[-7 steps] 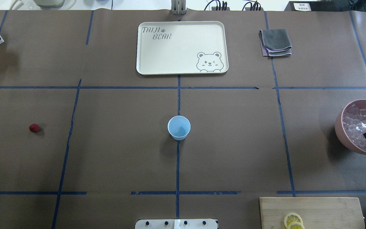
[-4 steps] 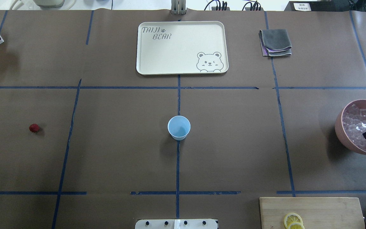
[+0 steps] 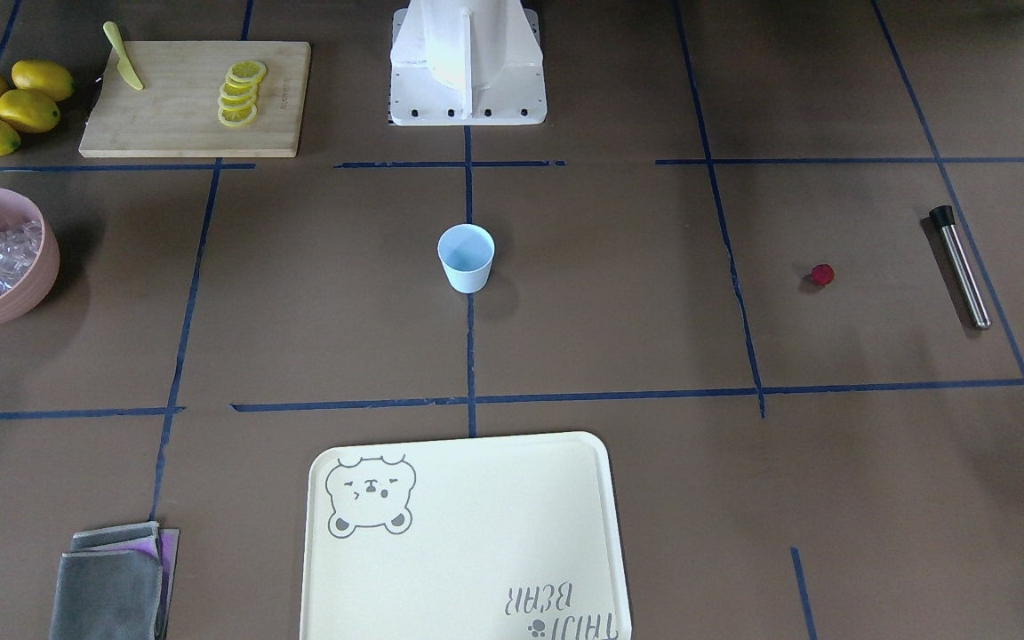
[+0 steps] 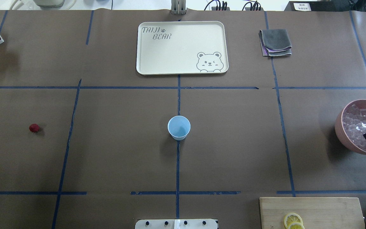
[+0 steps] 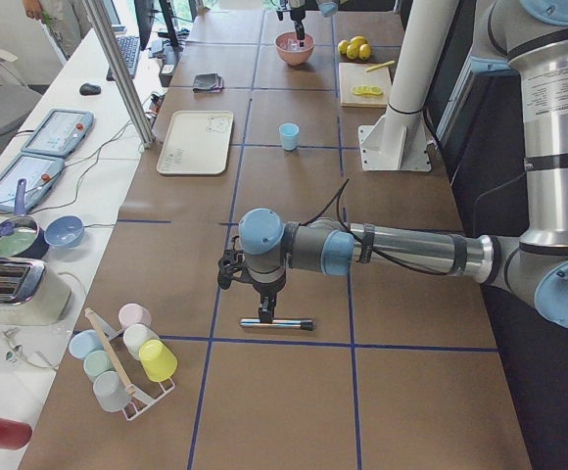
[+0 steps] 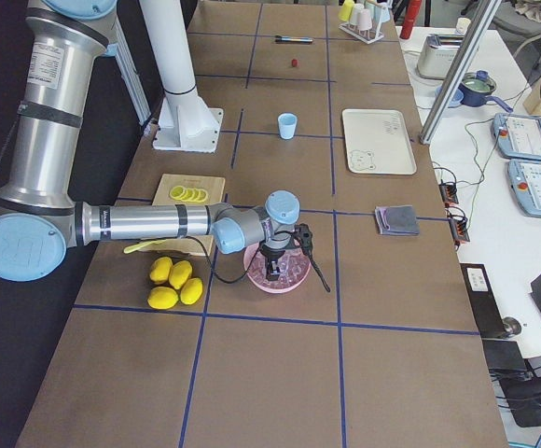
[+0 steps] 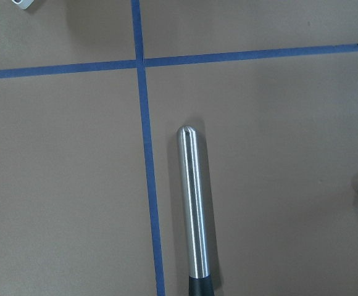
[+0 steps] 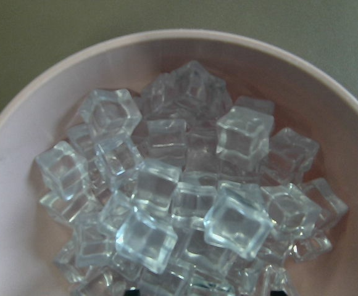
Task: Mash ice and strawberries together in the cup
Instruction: 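Lower the right gripper into the bowl and grasp an ice cube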
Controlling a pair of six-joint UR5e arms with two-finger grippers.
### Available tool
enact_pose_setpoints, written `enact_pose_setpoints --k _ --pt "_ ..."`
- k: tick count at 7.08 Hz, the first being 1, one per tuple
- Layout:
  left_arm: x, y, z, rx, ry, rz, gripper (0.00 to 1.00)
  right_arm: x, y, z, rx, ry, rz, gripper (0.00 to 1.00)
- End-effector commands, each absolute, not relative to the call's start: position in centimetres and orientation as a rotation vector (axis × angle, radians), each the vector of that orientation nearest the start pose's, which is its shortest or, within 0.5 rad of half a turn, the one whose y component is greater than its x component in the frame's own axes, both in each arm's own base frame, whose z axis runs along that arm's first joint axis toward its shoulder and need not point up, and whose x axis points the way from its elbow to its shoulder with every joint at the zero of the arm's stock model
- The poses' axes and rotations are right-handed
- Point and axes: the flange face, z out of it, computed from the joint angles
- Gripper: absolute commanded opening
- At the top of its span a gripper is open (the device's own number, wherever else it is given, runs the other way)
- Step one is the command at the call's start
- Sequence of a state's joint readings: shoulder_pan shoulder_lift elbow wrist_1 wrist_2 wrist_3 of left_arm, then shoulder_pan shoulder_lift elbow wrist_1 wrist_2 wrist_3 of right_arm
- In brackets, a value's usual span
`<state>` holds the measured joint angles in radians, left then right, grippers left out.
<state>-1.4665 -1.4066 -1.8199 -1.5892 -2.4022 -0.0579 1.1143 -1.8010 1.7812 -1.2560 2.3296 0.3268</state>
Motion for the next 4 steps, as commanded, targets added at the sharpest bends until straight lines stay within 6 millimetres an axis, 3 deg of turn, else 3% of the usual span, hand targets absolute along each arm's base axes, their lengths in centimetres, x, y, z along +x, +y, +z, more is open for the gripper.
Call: enact_pose_setpoints --k 1,2,4 --pt "-1.49 -43.13 60.53 0.029 0.836 0.086 1.0 -12.35 -39.78 62.57 -0.03 -0.805 -0.234 0.29" --pt "-1.49 -43.13 60.53 0.029 0.836 0.086 1.0 -12.38 -39.78 62.32 -0.027 -0.809 -0.238 0.16" --pt "-1.49 -43.12 60.68 0.027 0.836 0.086 1.0 -12.18 -39.65 62.27 -0.021 -0.809 -0.245 0.02"
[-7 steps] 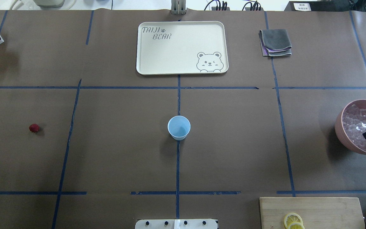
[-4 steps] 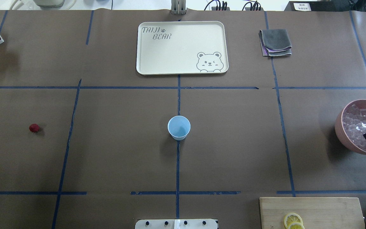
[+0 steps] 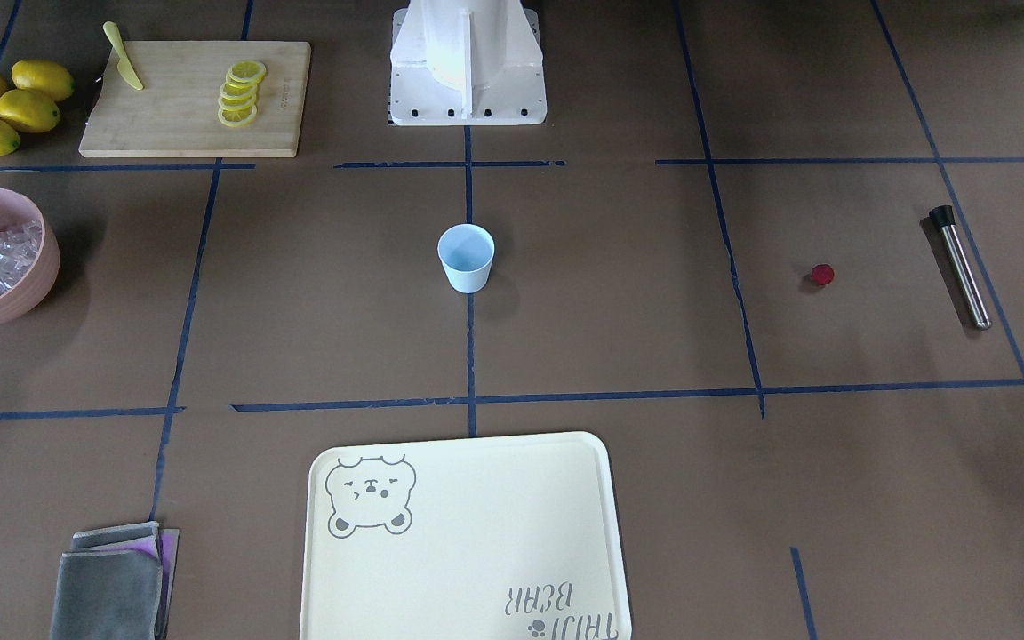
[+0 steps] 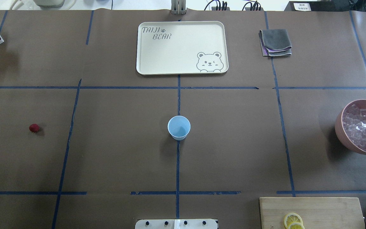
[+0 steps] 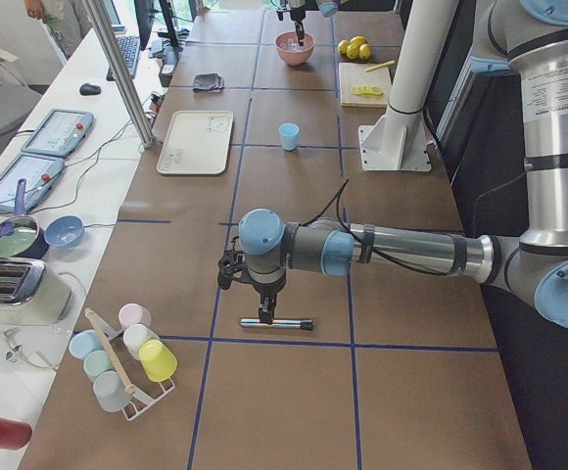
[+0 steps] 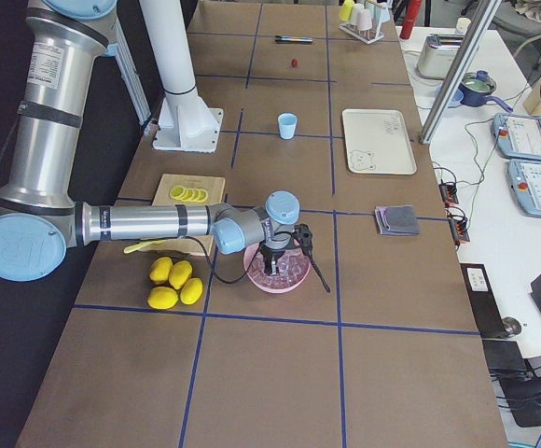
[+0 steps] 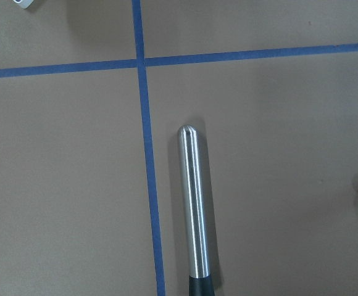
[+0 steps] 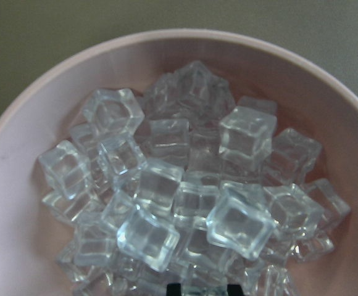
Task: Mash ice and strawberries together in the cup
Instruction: 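Lower the right gripper into the bowl and grasp an ice cube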
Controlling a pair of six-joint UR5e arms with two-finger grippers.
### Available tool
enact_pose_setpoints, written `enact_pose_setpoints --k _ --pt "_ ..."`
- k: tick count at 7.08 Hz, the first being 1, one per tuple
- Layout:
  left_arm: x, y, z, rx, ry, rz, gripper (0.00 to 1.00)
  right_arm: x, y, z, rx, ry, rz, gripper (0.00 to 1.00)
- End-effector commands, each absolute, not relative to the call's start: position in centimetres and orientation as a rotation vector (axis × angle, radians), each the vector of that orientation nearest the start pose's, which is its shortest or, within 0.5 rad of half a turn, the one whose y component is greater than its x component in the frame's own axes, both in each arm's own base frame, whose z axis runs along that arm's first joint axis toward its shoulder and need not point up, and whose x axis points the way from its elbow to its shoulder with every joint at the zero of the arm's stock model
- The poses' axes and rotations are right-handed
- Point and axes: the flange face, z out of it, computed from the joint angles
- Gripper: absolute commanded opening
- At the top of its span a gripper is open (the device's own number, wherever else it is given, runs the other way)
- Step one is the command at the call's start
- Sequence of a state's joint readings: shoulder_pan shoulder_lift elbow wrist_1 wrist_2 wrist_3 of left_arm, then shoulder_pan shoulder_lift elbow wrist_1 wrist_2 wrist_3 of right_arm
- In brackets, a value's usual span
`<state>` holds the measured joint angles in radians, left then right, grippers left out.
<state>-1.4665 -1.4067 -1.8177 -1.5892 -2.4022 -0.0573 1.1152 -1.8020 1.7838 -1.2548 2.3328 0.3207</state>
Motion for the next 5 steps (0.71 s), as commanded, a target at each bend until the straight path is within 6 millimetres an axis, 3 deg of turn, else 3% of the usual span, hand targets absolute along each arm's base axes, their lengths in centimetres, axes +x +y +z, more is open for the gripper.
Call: enact_pose_setpoints --k 1,3,5 --pt "-1.5 -43.1 60.7 0.027 0.836 0.086 1.0 -11.9 -39.4 61.5 -0.01 -0.816 -0.247 0.0" --pt "-1.4 -43.1 60.7 0.024 0.849 0.086 1.0 -11.1 -37.7 58.3 0.028 -0.84 -0.255 0.0" --pt "-1.4 -43.1 60.6 0.025 0.851 0.087 1.0 -11.8 -38.2 54.6 0.044 -0.897 -0.227 0.01"
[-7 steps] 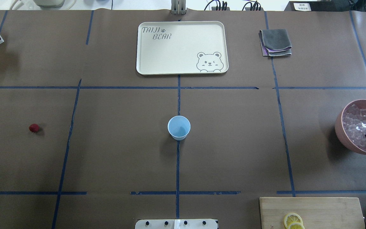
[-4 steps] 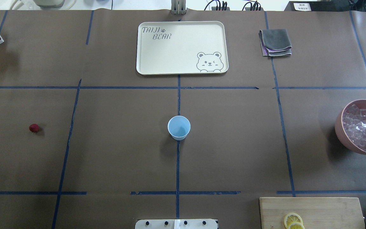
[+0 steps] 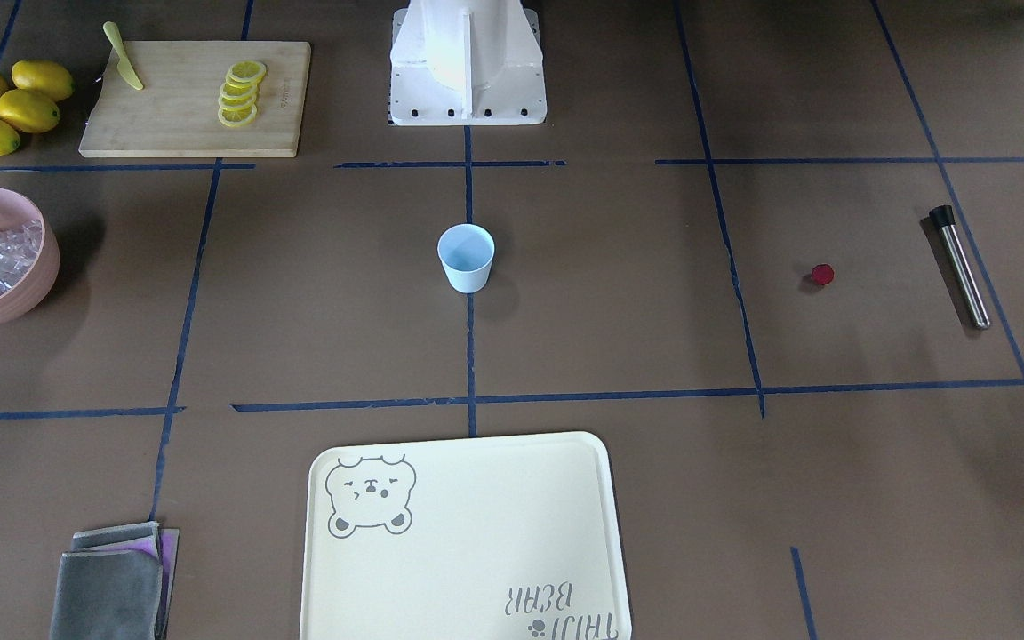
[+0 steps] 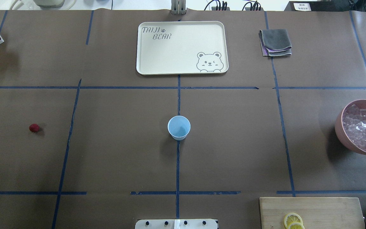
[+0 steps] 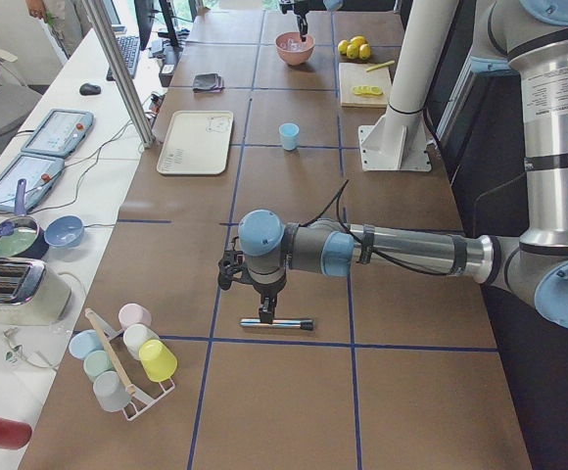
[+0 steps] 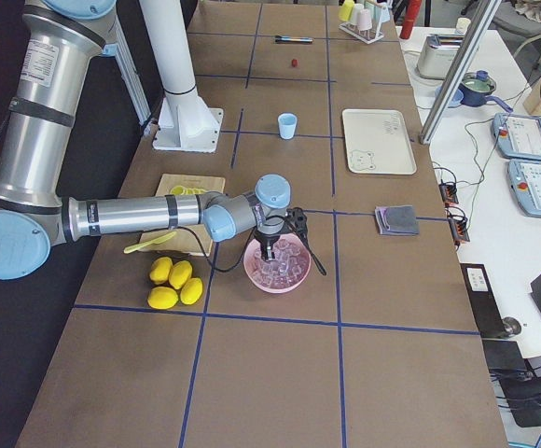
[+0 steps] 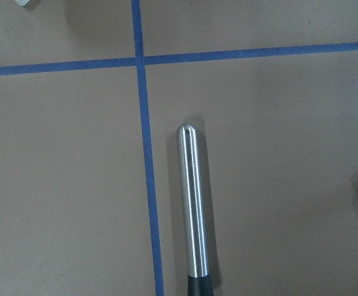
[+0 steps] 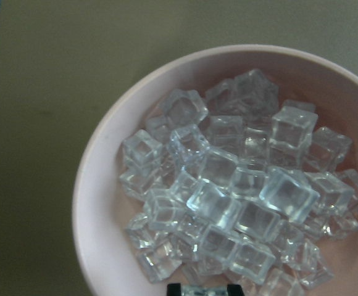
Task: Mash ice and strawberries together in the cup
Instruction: 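Lower the right gripper into the bowl and grasp an ice cube, then carry the ice cube with the right gripper over the blue cup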
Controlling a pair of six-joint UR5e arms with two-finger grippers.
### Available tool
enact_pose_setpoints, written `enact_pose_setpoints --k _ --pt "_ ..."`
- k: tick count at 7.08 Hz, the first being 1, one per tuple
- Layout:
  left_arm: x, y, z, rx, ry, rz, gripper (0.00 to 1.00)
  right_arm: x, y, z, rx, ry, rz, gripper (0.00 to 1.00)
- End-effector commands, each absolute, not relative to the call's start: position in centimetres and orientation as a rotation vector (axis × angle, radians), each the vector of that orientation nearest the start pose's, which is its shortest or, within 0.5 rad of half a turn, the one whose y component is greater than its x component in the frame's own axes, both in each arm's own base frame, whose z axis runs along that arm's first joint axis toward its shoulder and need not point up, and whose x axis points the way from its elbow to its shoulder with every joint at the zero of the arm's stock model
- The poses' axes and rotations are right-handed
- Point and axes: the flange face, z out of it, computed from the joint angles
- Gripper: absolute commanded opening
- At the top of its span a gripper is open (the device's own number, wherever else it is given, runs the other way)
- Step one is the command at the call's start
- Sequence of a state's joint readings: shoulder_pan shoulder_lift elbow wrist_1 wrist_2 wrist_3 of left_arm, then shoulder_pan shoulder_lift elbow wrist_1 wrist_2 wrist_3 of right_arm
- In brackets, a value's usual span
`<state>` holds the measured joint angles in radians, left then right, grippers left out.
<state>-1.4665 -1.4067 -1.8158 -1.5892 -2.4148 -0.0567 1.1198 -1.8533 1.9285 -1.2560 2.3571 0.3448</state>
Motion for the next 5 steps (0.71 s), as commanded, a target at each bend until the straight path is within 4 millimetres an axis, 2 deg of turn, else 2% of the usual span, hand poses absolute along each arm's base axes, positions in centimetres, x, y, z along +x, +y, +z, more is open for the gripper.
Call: enact_pose_setpoints --k 1,2,3,4,5 --pt "-1.4 -43.1 60.4 0.028 0.851 0.088 1.0 -13.7 -40.0 49.7 0.053 -0.961 -0.167 0.02" --pt "-1.4 -43.1 60.4 0.028 0.851 0.088 1.0 -17.2 -40.1 45.6 0.058 -1.011 -0.186 0.03" --pt "-1.4 -43.1 60.4 0.029 0.851 0.09 1.0 -21.0 -41.2 41.2 0.045 -1.067 -0.145 0.03" --pt "-1.4 -43.1 60.4 0.029 0.851 0.09 1.0 -26.4 -41.6 35.8 0.021 -1.113 -0.125 0.02" --pt "-1.4 -43.1 60.3 0.032 0.851 0.092 1.0 -32.4 -41.1 30.4 0.007 -1.145 -0.075 0.03"
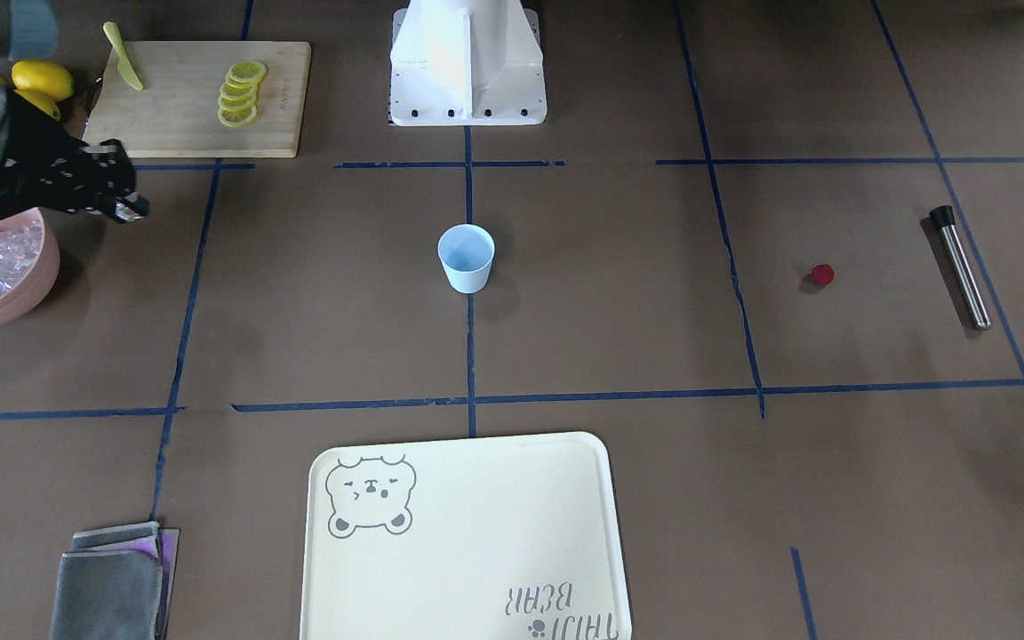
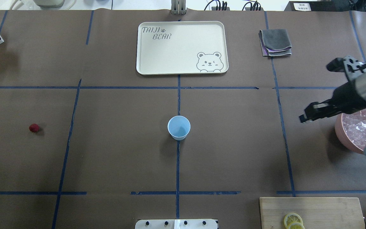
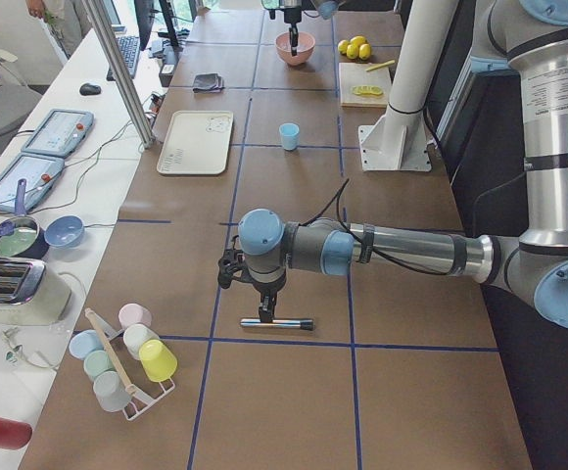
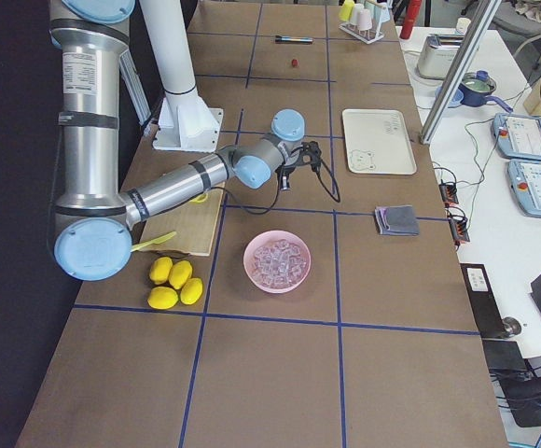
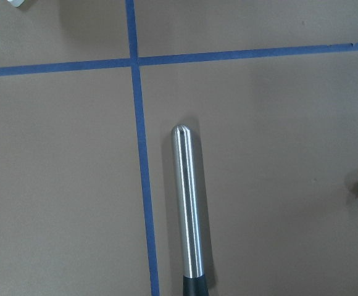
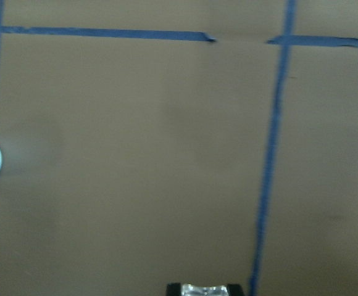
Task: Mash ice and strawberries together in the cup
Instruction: 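Carry the ice cube with the right gripper over the blue cup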
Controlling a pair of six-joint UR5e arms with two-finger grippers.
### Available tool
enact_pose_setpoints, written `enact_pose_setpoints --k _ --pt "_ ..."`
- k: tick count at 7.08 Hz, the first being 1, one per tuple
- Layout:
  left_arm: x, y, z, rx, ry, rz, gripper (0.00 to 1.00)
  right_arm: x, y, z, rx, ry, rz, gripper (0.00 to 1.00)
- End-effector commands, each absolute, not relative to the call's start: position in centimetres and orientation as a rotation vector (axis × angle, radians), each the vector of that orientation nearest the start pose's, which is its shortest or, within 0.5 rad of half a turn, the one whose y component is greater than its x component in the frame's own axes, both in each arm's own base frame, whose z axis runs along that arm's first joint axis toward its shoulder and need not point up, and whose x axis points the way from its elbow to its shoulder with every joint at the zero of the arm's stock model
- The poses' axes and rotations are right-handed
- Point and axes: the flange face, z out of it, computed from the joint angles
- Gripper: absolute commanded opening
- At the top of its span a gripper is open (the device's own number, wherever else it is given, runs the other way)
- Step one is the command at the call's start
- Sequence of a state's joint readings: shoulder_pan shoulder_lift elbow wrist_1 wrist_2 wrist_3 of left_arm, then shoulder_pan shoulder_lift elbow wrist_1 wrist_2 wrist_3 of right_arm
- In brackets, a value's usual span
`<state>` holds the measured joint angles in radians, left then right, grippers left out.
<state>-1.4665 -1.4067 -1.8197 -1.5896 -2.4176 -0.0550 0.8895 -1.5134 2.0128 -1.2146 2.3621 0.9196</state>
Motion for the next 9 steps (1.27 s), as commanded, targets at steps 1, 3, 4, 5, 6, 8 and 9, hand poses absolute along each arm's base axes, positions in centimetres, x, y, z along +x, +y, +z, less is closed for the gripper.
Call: enact_pose_setpoints --k 1,3,4,5,6,8,9 --pt "-1.3 -43.1 60.5 0.031 0.85 0.097 1.0 -38.8 -40.0 26.2 -0.007 -1.164 -0.022 0.02" --pt "-1.3 -43.1 60.7 0.054 0.851 0.105 1.0 -49.9 -40.9 19.8 -0.032 -1.169 0.144 0.03" --pt "-1.3 -43.1 60.7 0.054 0.851 0.105 1.0 -53.0 -41.8 18.6 -0.079 -1.155 0.263 0.03" --pt "-1.3 -43.1 60.7 0.055 0.851 0.104 1.0 -54.9 -41.6 17.6 -0.049 -1.149 0.29 0.04" --pt "-1.3 -43.1 60.6 0.056 0.852 0.106 1.0 -55.0 -41.4 17.5 -0.045 -1.151 0.297 0.04" --pt "-1.3 -43.1 60.6 0.055 0.853 0.105 1.0 -55.1 -41.3 17.8 -0.043 -1.146 0.291 0.29" --pt "-1.3 -43.1 60.6 0.056 0.853 0.103 1.0 -54.9 -41.2 17.7 -0.043 -1.149 0.288 0.31"
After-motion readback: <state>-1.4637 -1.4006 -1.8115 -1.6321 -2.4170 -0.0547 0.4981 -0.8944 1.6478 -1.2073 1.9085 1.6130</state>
